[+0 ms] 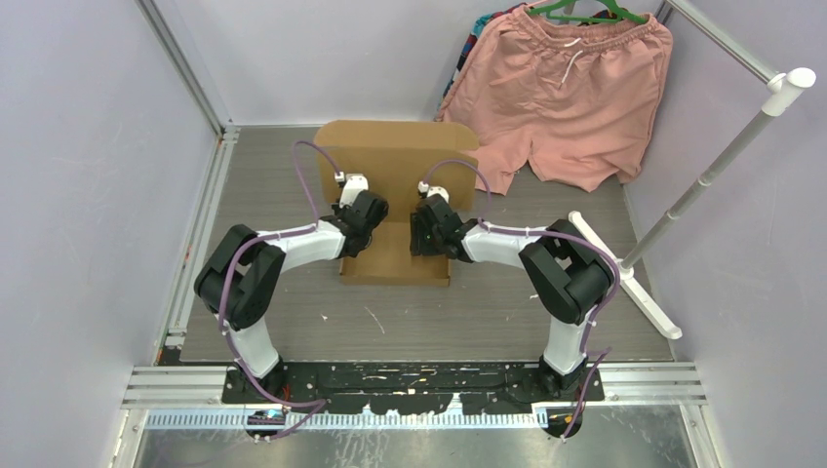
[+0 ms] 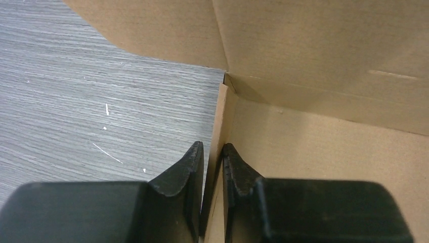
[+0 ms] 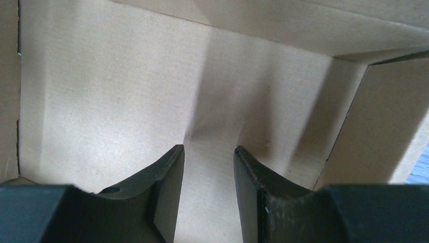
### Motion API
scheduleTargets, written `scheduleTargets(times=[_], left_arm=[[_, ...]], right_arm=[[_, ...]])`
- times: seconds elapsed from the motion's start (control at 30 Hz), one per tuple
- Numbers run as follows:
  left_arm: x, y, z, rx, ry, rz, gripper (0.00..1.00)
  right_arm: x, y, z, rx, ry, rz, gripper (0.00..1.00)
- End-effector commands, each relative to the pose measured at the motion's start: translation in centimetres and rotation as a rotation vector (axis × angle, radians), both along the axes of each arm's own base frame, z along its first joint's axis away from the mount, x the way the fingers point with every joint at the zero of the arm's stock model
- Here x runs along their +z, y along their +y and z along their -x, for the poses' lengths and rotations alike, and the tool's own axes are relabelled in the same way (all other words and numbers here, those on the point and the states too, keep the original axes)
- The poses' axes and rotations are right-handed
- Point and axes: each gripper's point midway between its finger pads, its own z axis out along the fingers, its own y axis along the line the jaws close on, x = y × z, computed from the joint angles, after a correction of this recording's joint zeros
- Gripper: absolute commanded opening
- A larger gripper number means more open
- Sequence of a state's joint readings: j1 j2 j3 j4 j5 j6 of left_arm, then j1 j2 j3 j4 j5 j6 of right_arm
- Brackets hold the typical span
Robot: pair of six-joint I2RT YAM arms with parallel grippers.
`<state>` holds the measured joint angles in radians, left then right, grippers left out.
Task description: Fold the paper box
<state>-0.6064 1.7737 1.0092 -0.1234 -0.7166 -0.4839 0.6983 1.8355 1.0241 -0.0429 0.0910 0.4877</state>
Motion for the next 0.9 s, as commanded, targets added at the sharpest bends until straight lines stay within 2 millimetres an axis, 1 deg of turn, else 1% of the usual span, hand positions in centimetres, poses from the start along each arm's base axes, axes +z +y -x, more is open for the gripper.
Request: scheduleTargets(times=[0.0,0.07,0.17,0.2,0.23,0.27,0.3,0.33,0.4,0.5,0.6,0.67,0.77,0.8,0.87], left_arm=[[1.2,0.3,-1.4,0.049,-0.078,0.003,0.14],[1.1,0.3,-1.3,0.051,-0.076,0.001,0.11],[1.2,0.4,-1.3,0.052,-0.076,0.0,0.11],[1.2,0.4,-1.3,0.052,-0.076,-0.002,0.14],[1.4,0.4,-1.2,0.052,-0.076,-0.004,0.2],[1.5,0.5,-1.2,0.052,-0.078,-0.005,0.29],[1.6,0.6,-1.1,0.052,-0.08,-0.006,0.35],[1.8,0.7,-1.0,0.053,-0.081,-0.008,0.39],[2.2,1.0,-0.8,0.056,-0.086,-0.008,0.44],[2.8,1.1,-0.5,0.052,-0.091,0.001,0.45],[3.6,1.0,-0.3,0.044,-0.096,0.021,0.46],[4.0,1.0,-0.2,0.046,-0.098,0.032,0.46],[4.4,1.1,0.2,0.045,-0.099,0.054,0.46],[4.5,1.1,0.4,0.043,-0.098,0.063,0.46],[4.8,1.0,0.7,0.043,-0.098,0.08,0.46]], right_arm=[[-7.9,-4.7,7.5,0.041,0.313,0.214,0.47],[-7.8,-4.8,7.4,0.038,0.308,0.218,0.47],[-7.6,-4.9,7.4,0.039,0.306,0.221,0.47],[-7.4,-4.9,7.3,0.039,0.304,0.22,0.47],[-7.1,-4.9,7.2,0.042,0.296,0.218,0.47],[-6.6,-4.9,7.0,0.043,0.286,0.217,0.49],[-5.8,-4.7,6.8,0.045,0.268,0.21,0.51],[-4.9,-4.6,6.4,0.048,0.25,0.206,0.52],[-2.9,-4.2,5.7,0.055,0.208,0.191,0.54],[0.8,-3.7,4.5,0.058,0.136,0.161,0.57],[4.0,-3.5,3.6,0.05,0.075,0.142,0.59],[5.9,-3.8,3.2,0.036,0.035,0.146,0.6],[8.0,-5.4,2.7,-0.01,-0.019,0.19,0.61],[8.6,-6.0,2.6,-0.025,-0.033,0.209,0.62],[8.9,-7.1,2.4,-0.056,-0.055,0.25,0.62]])
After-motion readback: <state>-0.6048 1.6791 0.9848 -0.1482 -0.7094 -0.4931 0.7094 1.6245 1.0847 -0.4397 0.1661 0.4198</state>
